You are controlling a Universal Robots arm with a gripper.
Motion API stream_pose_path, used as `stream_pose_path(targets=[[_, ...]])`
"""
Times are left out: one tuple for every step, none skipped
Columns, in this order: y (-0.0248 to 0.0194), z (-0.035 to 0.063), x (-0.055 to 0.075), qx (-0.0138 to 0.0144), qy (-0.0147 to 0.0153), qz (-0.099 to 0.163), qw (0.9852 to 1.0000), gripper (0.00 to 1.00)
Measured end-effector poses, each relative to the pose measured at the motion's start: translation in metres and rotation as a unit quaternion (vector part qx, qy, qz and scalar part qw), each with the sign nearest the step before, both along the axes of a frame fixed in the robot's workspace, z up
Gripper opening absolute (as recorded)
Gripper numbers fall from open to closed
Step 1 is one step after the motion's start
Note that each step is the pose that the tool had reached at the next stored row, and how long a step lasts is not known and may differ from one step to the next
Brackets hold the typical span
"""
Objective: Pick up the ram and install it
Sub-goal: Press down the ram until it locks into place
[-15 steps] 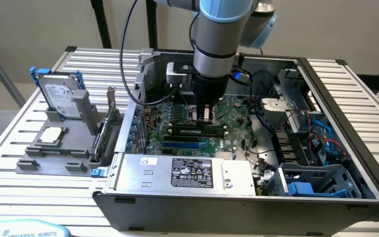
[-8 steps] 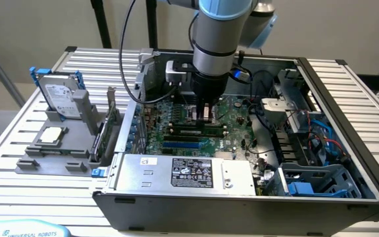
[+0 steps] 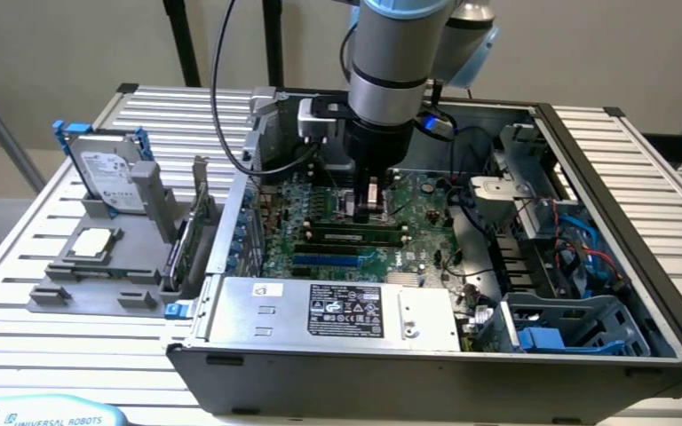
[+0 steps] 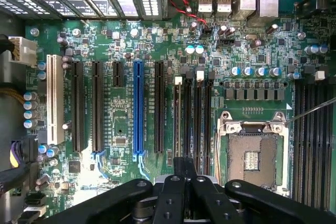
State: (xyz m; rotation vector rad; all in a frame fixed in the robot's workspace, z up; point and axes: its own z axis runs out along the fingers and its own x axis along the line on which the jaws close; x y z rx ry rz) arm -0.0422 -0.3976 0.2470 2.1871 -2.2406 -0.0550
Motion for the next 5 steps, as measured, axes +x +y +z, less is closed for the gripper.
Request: stream_pose_path(targets=[[0.0, 0.0, 0.0, 0.0, 0.0, 0.0, 1.0, 0.11], [0.0, 0.0, 0.0, 0.0, 0.0, 0.0, 1.0, 0.11], [0.0, 0.0001, 0.0, 0.0, 0.0, 0.0, 1.0, 0.11], [0.0, 0.0, 0.0, 0.0, 0.0, 0.0, 1.0, 0.11], [0.0, 0.0001, 0.0, -0.0001, 0.0, 0.0, 1.0, 0.11]])
